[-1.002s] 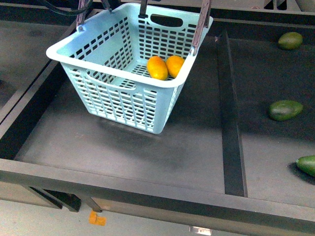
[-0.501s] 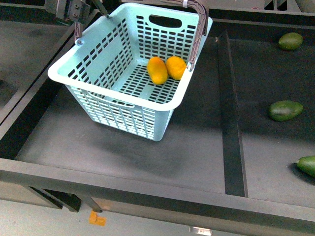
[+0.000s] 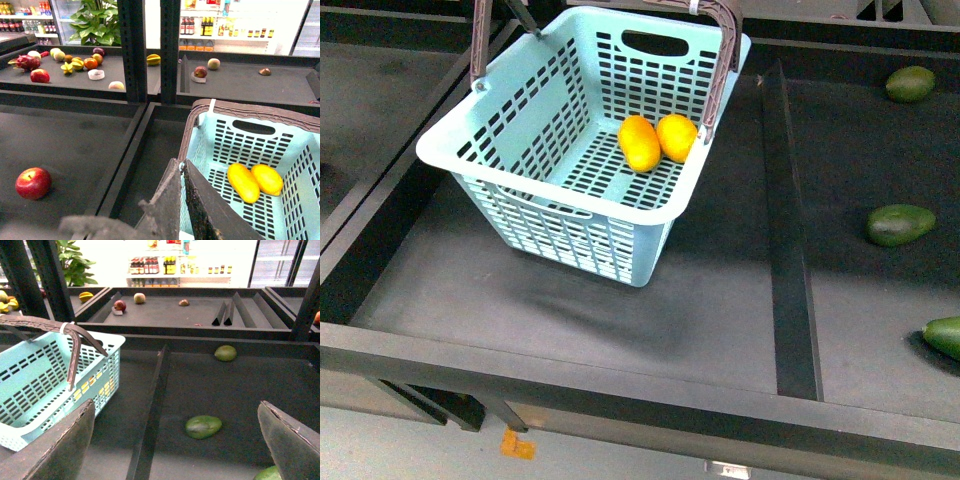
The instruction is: Pick lemon and mango into basket
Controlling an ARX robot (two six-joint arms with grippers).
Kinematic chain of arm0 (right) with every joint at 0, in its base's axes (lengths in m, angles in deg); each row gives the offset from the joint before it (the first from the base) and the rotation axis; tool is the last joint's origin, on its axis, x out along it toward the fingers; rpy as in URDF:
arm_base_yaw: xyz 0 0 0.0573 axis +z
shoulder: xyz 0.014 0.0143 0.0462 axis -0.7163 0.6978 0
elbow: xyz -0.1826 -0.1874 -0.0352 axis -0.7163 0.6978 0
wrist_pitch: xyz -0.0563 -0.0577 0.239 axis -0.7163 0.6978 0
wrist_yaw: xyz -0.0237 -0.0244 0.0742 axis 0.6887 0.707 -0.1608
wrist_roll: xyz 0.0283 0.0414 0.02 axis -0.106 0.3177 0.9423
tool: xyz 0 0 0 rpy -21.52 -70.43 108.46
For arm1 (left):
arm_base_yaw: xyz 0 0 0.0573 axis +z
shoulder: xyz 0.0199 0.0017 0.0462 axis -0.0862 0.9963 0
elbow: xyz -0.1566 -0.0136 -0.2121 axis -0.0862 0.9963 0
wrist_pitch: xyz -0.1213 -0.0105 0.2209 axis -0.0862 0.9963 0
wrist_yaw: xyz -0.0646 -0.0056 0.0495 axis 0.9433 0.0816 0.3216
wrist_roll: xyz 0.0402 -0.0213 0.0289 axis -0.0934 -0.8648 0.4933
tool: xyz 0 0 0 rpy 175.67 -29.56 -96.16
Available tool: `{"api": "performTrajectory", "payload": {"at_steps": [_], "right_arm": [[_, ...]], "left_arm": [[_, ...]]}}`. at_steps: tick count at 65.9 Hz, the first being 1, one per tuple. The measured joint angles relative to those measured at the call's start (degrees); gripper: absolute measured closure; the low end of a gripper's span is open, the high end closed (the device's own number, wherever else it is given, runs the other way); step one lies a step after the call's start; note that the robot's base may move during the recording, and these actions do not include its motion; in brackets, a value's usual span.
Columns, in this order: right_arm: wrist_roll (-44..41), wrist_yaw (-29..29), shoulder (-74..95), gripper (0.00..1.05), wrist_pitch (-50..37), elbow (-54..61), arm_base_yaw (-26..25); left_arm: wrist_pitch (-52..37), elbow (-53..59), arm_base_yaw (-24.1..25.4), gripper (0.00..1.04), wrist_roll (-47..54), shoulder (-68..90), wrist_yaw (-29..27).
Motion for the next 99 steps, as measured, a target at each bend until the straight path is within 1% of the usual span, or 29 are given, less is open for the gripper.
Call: {"api": "performTrajectory", "payload": {"at_steps": [7, 10, 13, 22, 24, 25, 30, 51, 70, 99], "right_arm": [[0.0, 0.0, 0.0, 0.09, 0.0, 0.0, 0.0], [0.0, 0.0, 0.0, 0.09, 0.0, 0.0, 0.0], [0.0, 0.0, 0.0, 0.09, 0.0, 0.0, 0.0], [0.0, 0.0, 0.0, 0.09, 0.0, 0.0, 0.0], [0.0, 0.0, 0.0, 0.09, 0.0, 0.0, 0.0], [0.0, 0.0, 0.0, 0.09, 0.0, 0.0, 0.0], [0.0, 0.0, 0.0, 0.09, 0.0, 0.0, 0.0], [0.0, 0.0, 0.0, 0.09, 0.0, 0.0, 0.0], [0.0, 0.0, 0.0, 0.09, 0.0, 0.0, 0.0], [0.0, 0.0, 0.0, 0.09, 0.0, 0.0, 0.0]], "left_arm": [[0.4, 5.5, 1.9, 1.01, 0.2, -6.0, 1.4], [-2.2, 7.7, 2.6, 1.01, 0.2, -6.4, 2.2], [-2.2, 9.5, 3.0, 1.01, 0.3, -7.4, 2.6], [1.6, 13.4, 4.4, 1.01, 0.4, -14.8, 4.1], [2.9, 14.1, 6.0, 1.01, 0.4, -16.8, 6.9], [3.5, 14.4, 6.8, 1.01, 0.5, -17.7, 7.4], [6.4, 15.8, 8.4, 1.01, 0.5, -21.9, 7.7], [21.6, 19.2, 8.5, 1.01, 0.6, -40.8, 8.1], [36.1, 19.3, 8.5, 1.01, 0.6, -56.5, 8.1], [48.2, 19.3, 8.5, 1.01, 0.6, -69.0, 8.1]]}}
